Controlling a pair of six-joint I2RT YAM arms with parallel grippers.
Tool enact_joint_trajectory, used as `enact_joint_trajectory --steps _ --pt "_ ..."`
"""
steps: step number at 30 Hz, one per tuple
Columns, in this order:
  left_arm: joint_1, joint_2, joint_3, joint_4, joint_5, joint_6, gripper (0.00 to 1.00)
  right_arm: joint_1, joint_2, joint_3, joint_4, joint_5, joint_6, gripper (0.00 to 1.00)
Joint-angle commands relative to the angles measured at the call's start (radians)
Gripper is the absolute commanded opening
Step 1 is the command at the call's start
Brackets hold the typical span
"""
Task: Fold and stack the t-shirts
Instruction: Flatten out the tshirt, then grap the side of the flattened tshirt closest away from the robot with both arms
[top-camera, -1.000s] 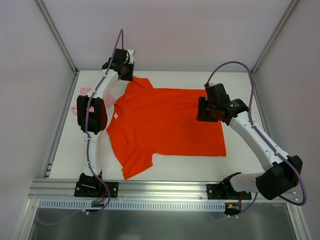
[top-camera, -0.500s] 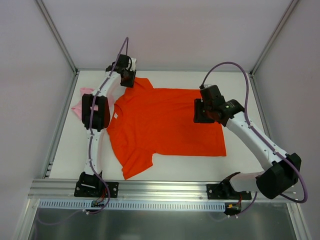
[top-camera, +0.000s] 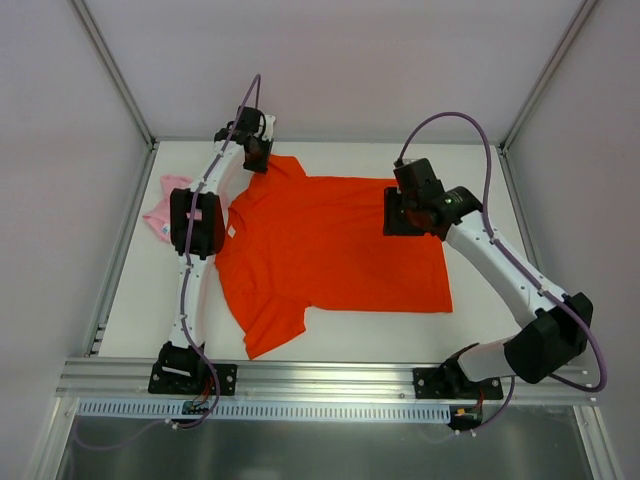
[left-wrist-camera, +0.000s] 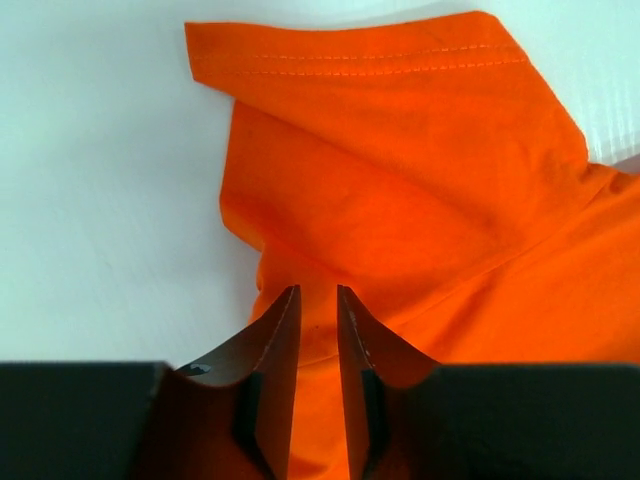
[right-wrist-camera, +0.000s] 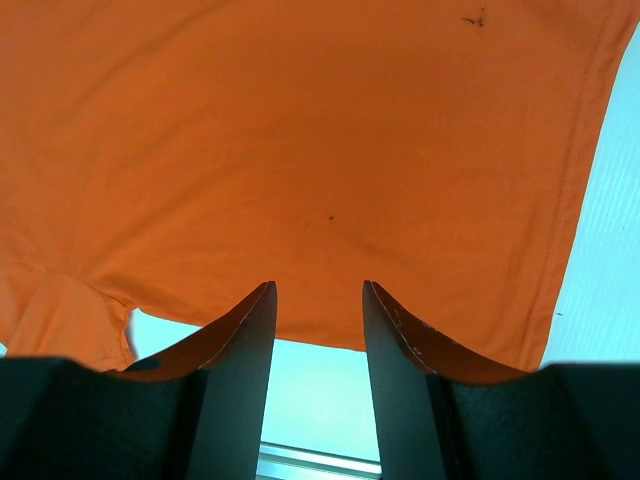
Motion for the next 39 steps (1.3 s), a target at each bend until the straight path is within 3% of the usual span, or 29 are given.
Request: enact_joint_trajectory --steps 1,3,4,6,11,17,24,26,27,31,39 --pt "0.001 0.004 0.02 -0.011 -0.043 0.056 0.23 0.013 0.019 0.071 -0.024 0.024 -0.004 0.44" --pt "0.005 0.002 0.005 0.021 -0.055 0.088 0.23 0.016 0.026 0.084 -0.032 0.024 -0.004 0.44" --pt "0.008 0.004 0.006 0.023 -0.055 0.084 0.17 0.017 0.032 0.093 -0.033 0.024 -0.009 0.44" --pt "0.018 -0.02 -0.021 0.059 -0.043 0.07 0.14 0.02 0.04 0.1 -0.041 0.027 -0.012 0.43" --pt "0.029 -0.108 -0.084 0.236 -0.001 0.088 0.15 0.036 0.059 0.124 -0.056 0.041 -0.026 0.43" --pt "0.029 -0.266 -0.115 0.201 0.086 0.021 0.2 0.037 0.051 0.111 -0.055 0.09 -0.072 0.44" --pt "0.014 -0.628 -0.544 0.097 0.151 -0.192 0.26 0.002 0.033 -0.014 -0.003 0.133 -0.09 0.45" --pt "-0.005 -0.744 -0.663 0.063 0.129 -0.209 0.31 -0.018 0.026 -0.037 0.014 0.131 -0.072 0.45" --pt "-0.015 -0.777 -0.697 0.045 0.126 -0.244 0.39 -0.044 0.031 -0.056 0.017 0.127 -0.051 0.46" --pt "-0.032 -0.942 -0.889 -0.04 0.153 -0.367 0.48 -0.093 0.026 -0.116 0.022 0.125 -0.003 0.47" --pt "-0.106 -1.245 -1.317 -0.083 0.172 -0.597 0.54 -0.213 -0.059 -0.304 0.051 0.088 0.022 0.52"
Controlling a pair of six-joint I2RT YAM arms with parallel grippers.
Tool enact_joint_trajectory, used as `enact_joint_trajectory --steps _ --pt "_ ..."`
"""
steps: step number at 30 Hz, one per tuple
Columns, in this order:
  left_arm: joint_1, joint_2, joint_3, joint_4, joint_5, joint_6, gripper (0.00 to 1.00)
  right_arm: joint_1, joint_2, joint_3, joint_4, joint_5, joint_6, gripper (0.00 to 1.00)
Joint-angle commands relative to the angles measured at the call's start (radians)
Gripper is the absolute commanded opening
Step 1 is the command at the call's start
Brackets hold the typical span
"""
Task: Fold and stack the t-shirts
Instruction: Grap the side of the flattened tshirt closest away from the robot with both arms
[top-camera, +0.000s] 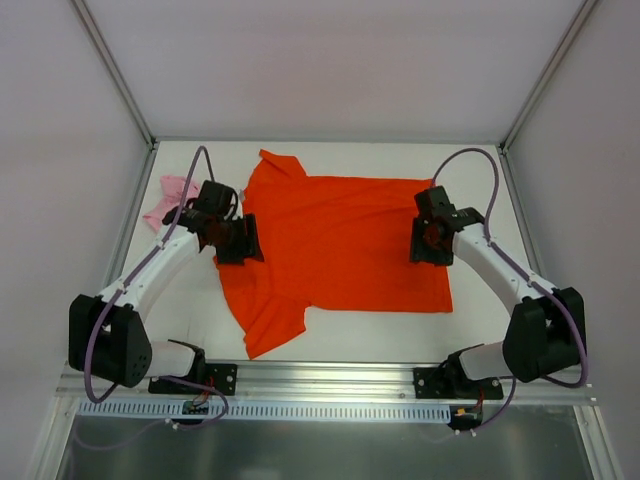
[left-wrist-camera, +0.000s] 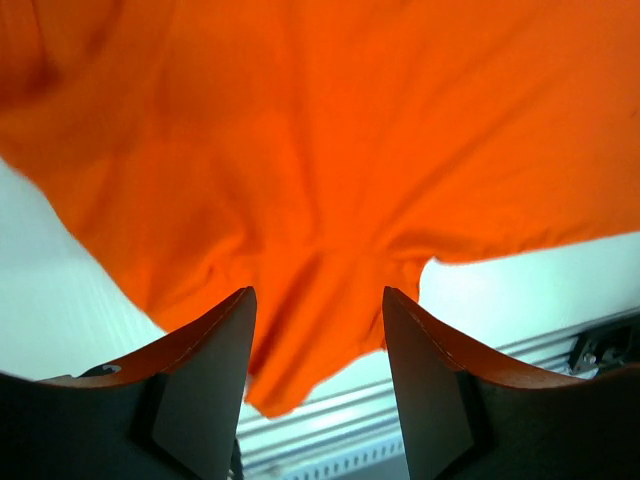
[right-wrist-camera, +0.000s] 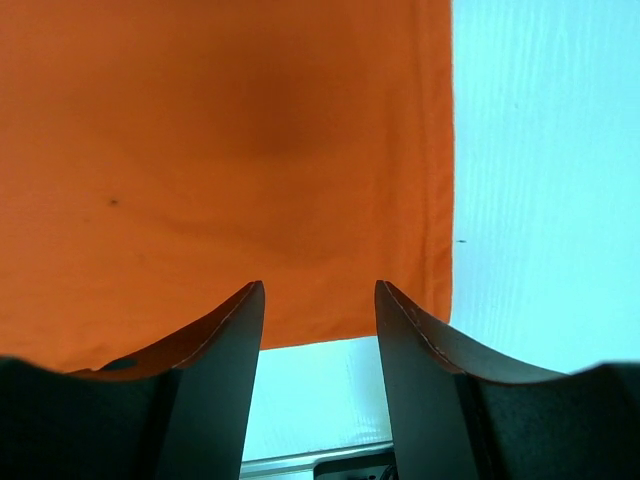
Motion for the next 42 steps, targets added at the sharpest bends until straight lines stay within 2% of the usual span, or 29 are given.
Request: enact_joint_trajectory --steps 1,5,12,15,19,24,29,33,38,42 --pt "-0.034 -0.128 -0.116 -0.037 0.031 -0.161 0.55 -0.054 -0.101 -0.071 0.023 -0.008 0.025 0.53" --pt "-0.094 -0.205 -0.252 -0.028 0.034 -0.242 0.57 -0.111 -0.148 -0.145 0.028 -0.013 0.012 0.58" --pt "-0.135 -0.375 -0.393 -0.166 0.014 -0.382 0.61 -0.241 -0.194 -0.243 0.057 -0.056 0.01 0.6" --pt "-0.139 -0.462 -0.453 -0.236 0.009 -0.42 0.61 -0.254 -0.193 -0.259 0.076 -0.062 0.015 0.6" --pt "-0.149 -0.614 -0.537 -0.253 0.002 -0.468 0.61 -0.257 -0.194 -0.272 0.092 -0.07 0.024 0.6" --pt "-0.166 -0.694 -0.591 -0.246 -0.041 -0.489 0.61 -0.255 -0.24 -0.3 0.115 -0.091 0.044 0.6" --pt "-0.201 -0.633 -0.601 -0.246 -0.072 -0.534 0.62 -0.267 -0.248 -0.312 0.112 -0.094 0.061 0.61" --pt "-0.272 -0.593 -0.608 -0.231 -0.109 -0.625 0.62 -0.286 -0.26 -0.328 0.125 -0.097 0.077 0.61" --pt "-0.443 -0.463 -0.589 -0.155 -0.152 -0.711 0.61 -0.306 -0.276 -0.322 0.128 -0.105 0.071 0.61" --pt "-0.569 -0.335 -0.523 -0.167 -0.204 -0.774 0.62 -0.321 -0.286 -0.328 0.128 -0.102 0.061 0.61"
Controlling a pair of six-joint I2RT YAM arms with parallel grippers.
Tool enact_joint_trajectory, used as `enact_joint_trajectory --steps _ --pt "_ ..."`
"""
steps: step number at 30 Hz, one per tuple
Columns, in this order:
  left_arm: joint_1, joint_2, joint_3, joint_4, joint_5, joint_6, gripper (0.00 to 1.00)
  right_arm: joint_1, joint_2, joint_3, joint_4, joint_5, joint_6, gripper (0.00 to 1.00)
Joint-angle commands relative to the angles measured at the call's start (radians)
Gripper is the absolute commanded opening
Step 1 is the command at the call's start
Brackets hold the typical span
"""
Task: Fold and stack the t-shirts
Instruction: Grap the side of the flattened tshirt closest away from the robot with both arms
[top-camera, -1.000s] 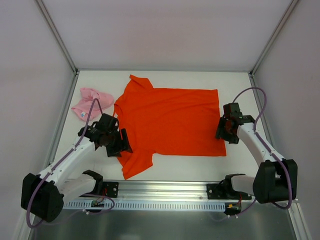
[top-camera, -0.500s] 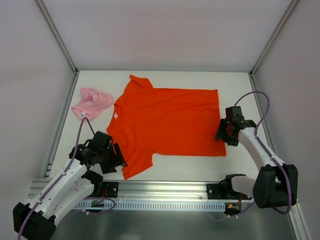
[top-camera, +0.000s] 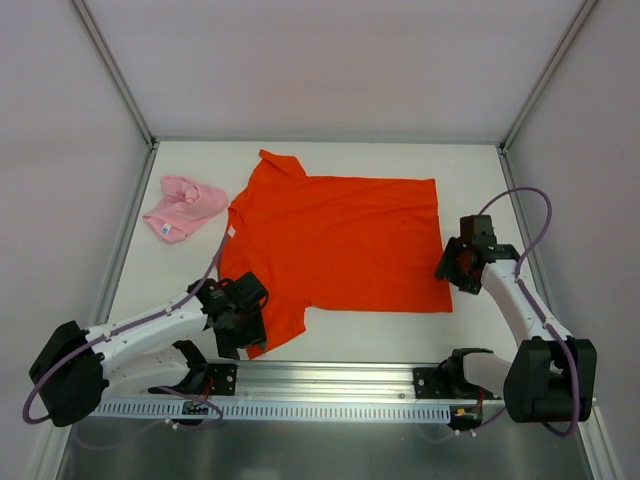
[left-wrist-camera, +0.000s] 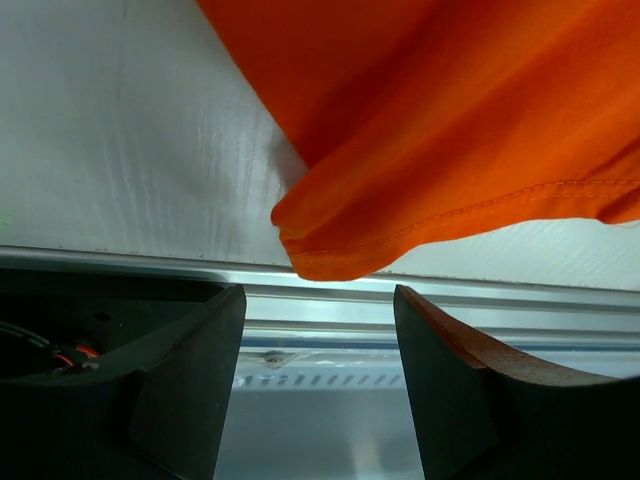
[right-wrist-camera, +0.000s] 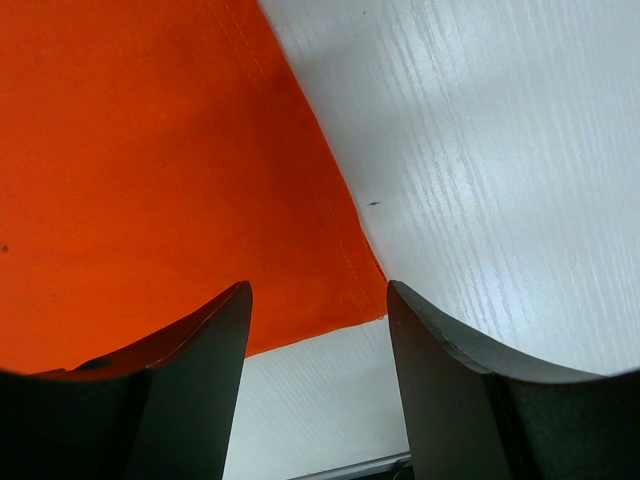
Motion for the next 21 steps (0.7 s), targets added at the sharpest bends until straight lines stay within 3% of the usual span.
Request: enact_joint_trajectory --steps 1,10,21 --pt "-0.072 0.076 0.07 0.0 -0.089 -0.088 0.62 -0.021 -0.03 -0.005 0.02 -0.011 0.0 0.61" --pt "-0.092 -0.067 0.024 -0.012 -0.19 -0.222 0.56 -0.04 -0.035 -0.011 0.031 -0.027 -0.03 0.61" --pt "-0.146 0.103 0.07 -0.029 -0.225 -0.254 0.55 -0.09 -0.029 0.001 0.021 -0.014 -0.047 0.61"
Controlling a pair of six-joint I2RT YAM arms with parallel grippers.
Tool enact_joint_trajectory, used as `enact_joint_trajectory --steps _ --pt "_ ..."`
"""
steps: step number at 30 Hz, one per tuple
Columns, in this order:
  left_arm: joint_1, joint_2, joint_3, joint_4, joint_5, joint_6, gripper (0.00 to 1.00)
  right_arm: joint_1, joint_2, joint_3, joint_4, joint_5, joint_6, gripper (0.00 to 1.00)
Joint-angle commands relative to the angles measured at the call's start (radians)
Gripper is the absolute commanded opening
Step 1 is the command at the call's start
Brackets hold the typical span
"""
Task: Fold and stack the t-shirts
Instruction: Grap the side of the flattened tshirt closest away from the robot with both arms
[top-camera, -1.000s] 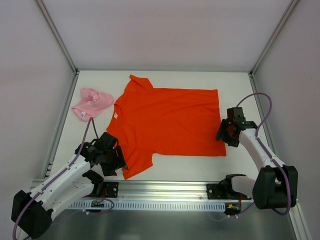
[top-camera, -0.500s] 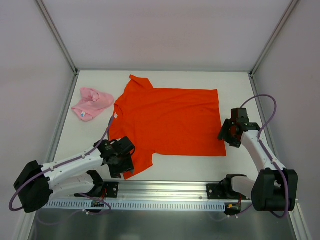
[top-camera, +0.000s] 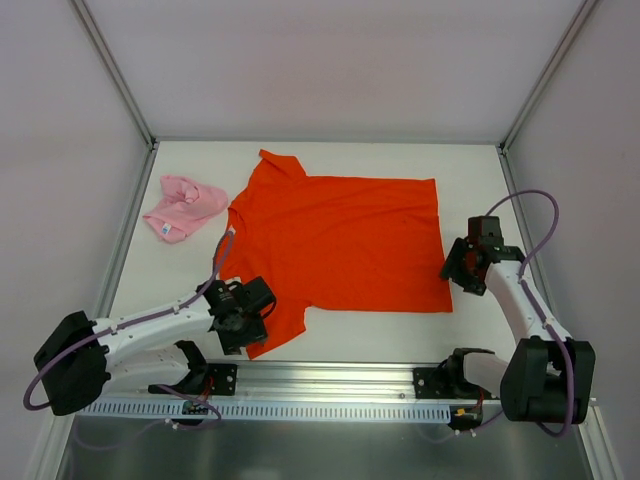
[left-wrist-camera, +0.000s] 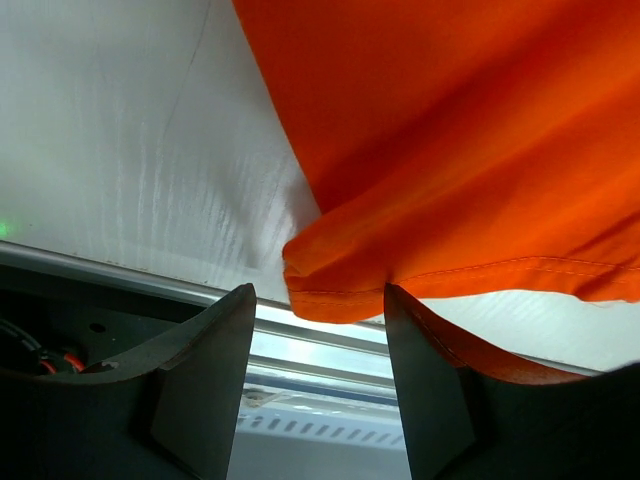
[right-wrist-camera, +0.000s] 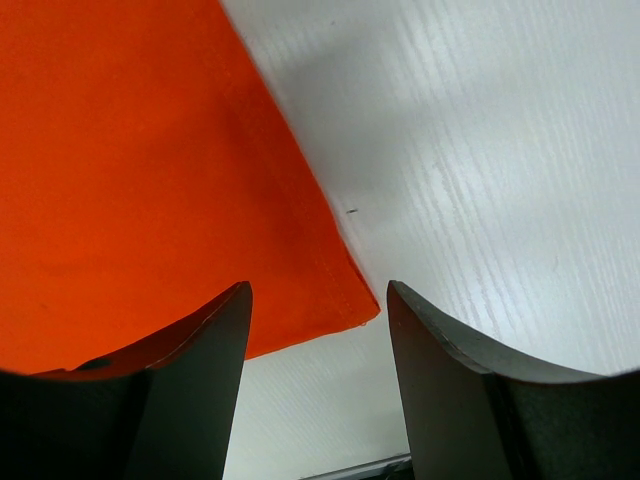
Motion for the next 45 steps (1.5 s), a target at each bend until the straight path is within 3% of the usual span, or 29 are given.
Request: enact_joint_trajectory --steps 1,13,16,20,21,45 --pt "-0.037 0.04 0.039 -0.045 -0.051 -0.052 0.55 -0.045 -0.023 0.006 0.009 0.007 -0.014 0.61" --pt "-0.073 0.233 0.03 0.156 -0.107 -0.018 0.44 -0.088 -0.08 -0.04 0.009 0.041 0.019 0.61" --pt "-0.073 0.25 0.03 0.179 -0.101 -0.016 0.3 -0.088 -0.064 -0.053 0.0 0.035 0.038 0.63" --pt "-0.073 0.246 0.025 0.181 -0.091 -0.021 0.02 -0.086 -0.02 -0.075 0.001 0.031 0.055 0.64" --pt "-0.074 0.238 0.021 0.178 -0.088 -0.026 0.0 -0.086 0.001 -0.079 0.005 0.031 0.071 0.64" --pt "-0.127 0.045 0.012 0.035 -0.028 -0.087 0.0 -0.03 0.029 -0.152 -0.005 0.079 0.198 0.61"
